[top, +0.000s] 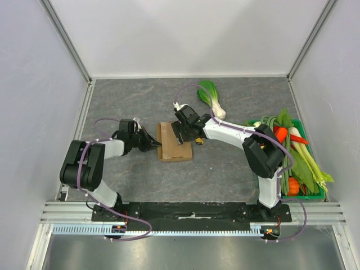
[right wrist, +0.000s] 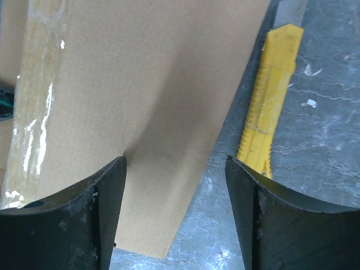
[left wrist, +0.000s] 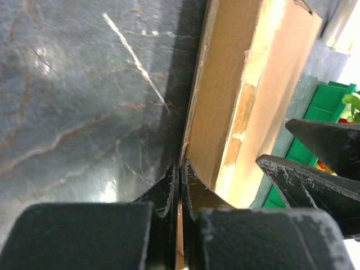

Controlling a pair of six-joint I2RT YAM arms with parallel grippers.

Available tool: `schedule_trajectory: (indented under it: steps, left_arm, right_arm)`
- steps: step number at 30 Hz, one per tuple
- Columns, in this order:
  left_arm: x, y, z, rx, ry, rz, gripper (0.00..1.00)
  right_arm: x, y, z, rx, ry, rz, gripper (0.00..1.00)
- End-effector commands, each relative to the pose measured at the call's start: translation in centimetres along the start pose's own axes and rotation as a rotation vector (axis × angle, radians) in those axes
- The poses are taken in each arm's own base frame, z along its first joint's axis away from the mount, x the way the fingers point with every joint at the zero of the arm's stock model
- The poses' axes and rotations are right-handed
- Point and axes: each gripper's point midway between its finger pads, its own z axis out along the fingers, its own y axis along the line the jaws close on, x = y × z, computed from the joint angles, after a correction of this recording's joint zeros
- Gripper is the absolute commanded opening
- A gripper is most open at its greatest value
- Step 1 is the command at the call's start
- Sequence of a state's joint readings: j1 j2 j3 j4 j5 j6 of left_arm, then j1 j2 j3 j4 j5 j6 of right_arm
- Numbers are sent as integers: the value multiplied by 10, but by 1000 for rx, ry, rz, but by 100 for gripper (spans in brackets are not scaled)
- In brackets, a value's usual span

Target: Unpack the express box

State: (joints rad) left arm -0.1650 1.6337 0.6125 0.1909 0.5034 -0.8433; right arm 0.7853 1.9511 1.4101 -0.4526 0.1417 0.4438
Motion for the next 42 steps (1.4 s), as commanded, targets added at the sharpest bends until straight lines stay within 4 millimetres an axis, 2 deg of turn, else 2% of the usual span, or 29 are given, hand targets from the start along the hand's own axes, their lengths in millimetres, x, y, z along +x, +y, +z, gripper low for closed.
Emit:
schedule_trajectory:
  steps: [1,2,3,6,9,13,17,25,30,31,34,42]
  left_arm:
    - [-13,-28,-29,-11,-44,83,2]
    - [-21,-44,-42,9,-76,133,2]
    - [-19,-42,-49,-25,-69,135,2]
    - [-28,-64,-74,-11,-115,225,2]
    - [-26,-68,-92,-42,-110,293,2]
    - [-25,-71,-107,-60,-118,357,2]
    - [-26,-80,-115,-53,-113,385,2]
    - [-31,-88,-122,-58,-117,427,2]
    - [-33,-92,-126,-65,-113,438,2]
    - [-35,-94,-128,-64,-116,444,2]
    - [-37,-97,-132,-73,-118,462,2]
    - [-46,-99,-148,-113,-138,514,2]
  right_arm:
    - [-56,3,-47,6,-158,0,79]
    - [-66,2,-58,7,-190,1,81]
    - [-75,3,-65,3,-215,-8,83]
    - [-94,8,-86,-26,-275,-20,89]
    - [-108,24,-103,-98,-318,-43,94]
    - [-117,48,-114,-198,-345,-59,96]
    - [-115,68,-107,-258,-325,-76,95]
    - [-99,78,-82,-250,-266,-92,94]
    - [-84,68,-65,-193,-220,-59,85]
    - [-82,66,-62,-183,-212,-54,76]
    - [-73,58,-58,-145,-182,-32,66]
    - [-53,33,-48,-36,-143,-18,62]
